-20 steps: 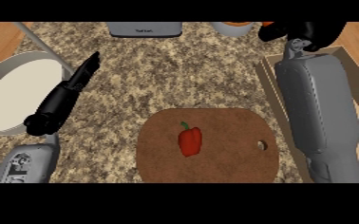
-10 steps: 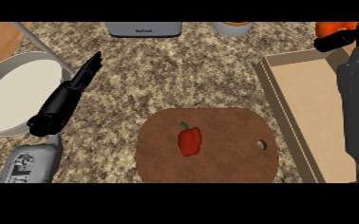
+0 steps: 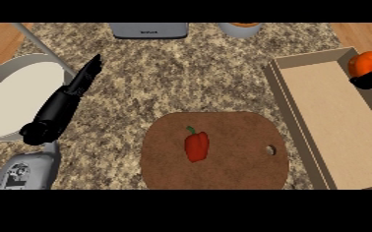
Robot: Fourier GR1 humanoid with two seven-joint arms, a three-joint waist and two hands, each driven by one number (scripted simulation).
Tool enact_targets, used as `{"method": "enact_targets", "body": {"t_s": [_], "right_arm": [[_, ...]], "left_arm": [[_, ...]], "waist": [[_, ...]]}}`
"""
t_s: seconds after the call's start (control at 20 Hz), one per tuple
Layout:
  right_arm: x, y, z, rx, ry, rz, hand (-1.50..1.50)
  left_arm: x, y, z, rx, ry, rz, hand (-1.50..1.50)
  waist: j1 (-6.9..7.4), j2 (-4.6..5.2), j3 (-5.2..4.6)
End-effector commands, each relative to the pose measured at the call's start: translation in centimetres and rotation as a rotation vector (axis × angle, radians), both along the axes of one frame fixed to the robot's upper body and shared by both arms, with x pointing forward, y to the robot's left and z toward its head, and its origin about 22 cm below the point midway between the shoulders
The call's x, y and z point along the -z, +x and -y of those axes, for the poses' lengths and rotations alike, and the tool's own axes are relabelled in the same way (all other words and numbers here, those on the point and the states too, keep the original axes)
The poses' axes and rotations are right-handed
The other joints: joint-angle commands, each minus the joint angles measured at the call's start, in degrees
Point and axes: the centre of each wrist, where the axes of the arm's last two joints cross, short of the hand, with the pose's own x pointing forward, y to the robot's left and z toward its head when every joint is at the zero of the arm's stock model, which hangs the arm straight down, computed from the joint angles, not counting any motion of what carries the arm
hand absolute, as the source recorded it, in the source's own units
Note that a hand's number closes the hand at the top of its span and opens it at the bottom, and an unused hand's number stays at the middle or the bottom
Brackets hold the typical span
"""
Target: Pick the squash from the cutting board and place it in the cardboard box
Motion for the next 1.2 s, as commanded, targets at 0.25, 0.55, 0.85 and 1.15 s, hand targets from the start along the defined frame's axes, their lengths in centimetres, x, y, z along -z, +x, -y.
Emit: {"method": "enact_targets", "body": {"t_s": [0.25,0.55,0.85,1.15], "right_arm": [[1.7,-1.5,2.7,-0.148,0.183,-0.149,-1.50],[-0.1,-2.9,2.7,-0.218,0.252,0.320,-1.50],[-0.5,-4.0,3.9,-0.030,0.611,0.864,-1.50],[2.3,-7.4,9.5,0.144,0.664,1.035,-1.50]], "left_arm": [[-0.2,0.8,1.2,-0.006,-0.001,-0.003,0.00],[-0.2,0.3,0.2,0.001,-0.012,-0.004,0.00],[0.2,0.3,-0.5,-0.026,-0.001,-0.011,0.00],[-0.5,0.1,0.3,0.011,0.009,-0.019,0.00]], "waist": [[0.09,0.08,-0.01],[-0.15,-0.14,0.07],[-1.11,-0.35,0.16],[0.13,0.14,0.09]]}}
